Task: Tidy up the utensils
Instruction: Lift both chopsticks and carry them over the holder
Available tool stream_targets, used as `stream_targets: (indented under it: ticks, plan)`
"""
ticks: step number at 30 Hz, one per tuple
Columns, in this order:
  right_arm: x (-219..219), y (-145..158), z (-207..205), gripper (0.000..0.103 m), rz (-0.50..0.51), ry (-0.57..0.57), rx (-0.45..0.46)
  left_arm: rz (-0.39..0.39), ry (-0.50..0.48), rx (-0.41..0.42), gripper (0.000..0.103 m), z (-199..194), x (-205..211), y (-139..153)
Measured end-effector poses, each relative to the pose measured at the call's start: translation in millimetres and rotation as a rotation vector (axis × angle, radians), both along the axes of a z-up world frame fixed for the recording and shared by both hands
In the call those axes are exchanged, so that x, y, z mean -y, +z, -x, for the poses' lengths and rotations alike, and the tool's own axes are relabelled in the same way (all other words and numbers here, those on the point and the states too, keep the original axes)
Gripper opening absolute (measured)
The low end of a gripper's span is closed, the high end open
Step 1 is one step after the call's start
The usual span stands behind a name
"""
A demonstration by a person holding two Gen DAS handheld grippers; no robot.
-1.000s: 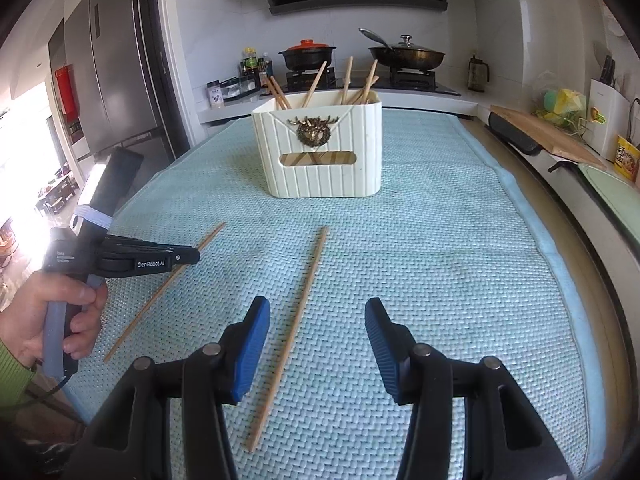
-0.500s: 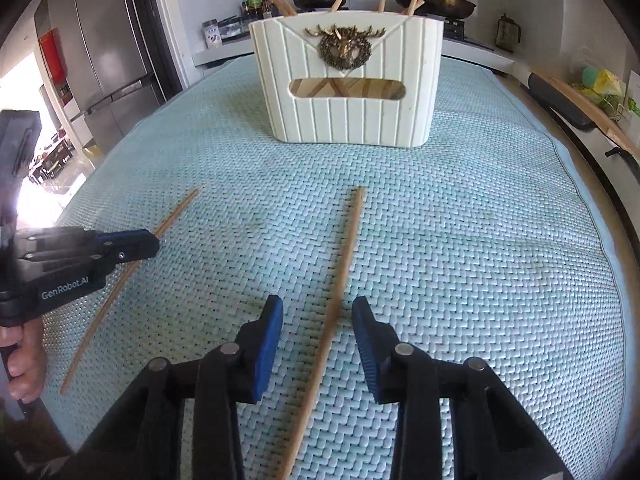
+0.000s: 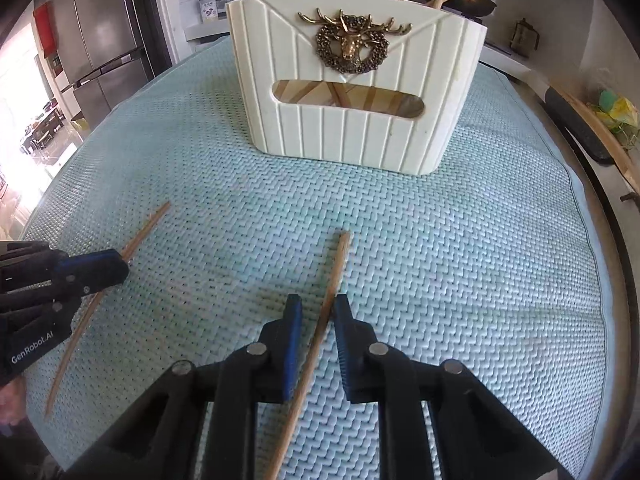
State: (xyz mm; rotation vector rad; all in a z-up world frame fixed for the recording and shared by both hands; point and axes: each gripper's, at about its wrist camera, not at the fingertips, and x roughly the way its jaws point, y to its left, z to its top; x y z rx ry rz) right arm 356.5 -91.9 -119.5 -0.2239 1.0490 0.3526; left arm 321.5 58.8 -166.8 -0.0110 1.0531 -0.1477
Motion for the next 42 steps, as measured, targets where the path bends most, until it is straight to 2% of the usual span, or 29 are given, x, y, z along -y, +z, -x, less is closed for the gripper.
stream_targets:
  ticks: [1, 3, 6, 8, 16, 21, 25, 28, 33, 42]
  plan:
    - [-2, 0, -4, 0.009, 0.002, 0.005, 0.000, 0.002, 0.000, 0.003, 0.004, -2, -1, 0]
    - [-4, 0, -13, 0.005, -0.007, 0.010, -0.003, 0.004, 0.006, 0.011, 0.004, -5, -1, 1]
    - [3, 3, -18, 0.005, -0.067, -0.008, -0.015, 0.022, 0.033, 0.031, 0.004, -7, -6, 9]
    - [13, 14, -15, 0.005, -0.135, -0.024, 0.010, 0.046, 0.049, 0.068, 0.004, -1, -12, 21]
    - [43, 98, 27, 0.005, -0.344, -0.038, 0.189, 0.126, 0.075, 0.222, 0.004, 28, -24, 90]
    - [54, 147, 60, 0.005, -0.386, -0.012, 0.326, 0.169, 0.061, 0.310, 0.004, 50, -17, 128]
    - [58, 170, 83, 0.005, -0.390, 0.002, 0.411, 0.202, 0.061, 0.384, 0.004, 64, -17, 147]
    - [59, 181, 94, 0.005, -0.388, 0.011, 0.453, 0.248, 0.077, 0.429, 0.004, 69, -24, 151]
    - [60, 187, 102, 0.005, -0.386, 0.021, 0.474, 0.336, 0.103, 0.392, 0.004, 67, -35, 143]
    - [62, 189, 104, 0.005, -0.397, 0.013, 0.496, 0.320, 0.116, 0.421, 0.004, 74, -36, 148]
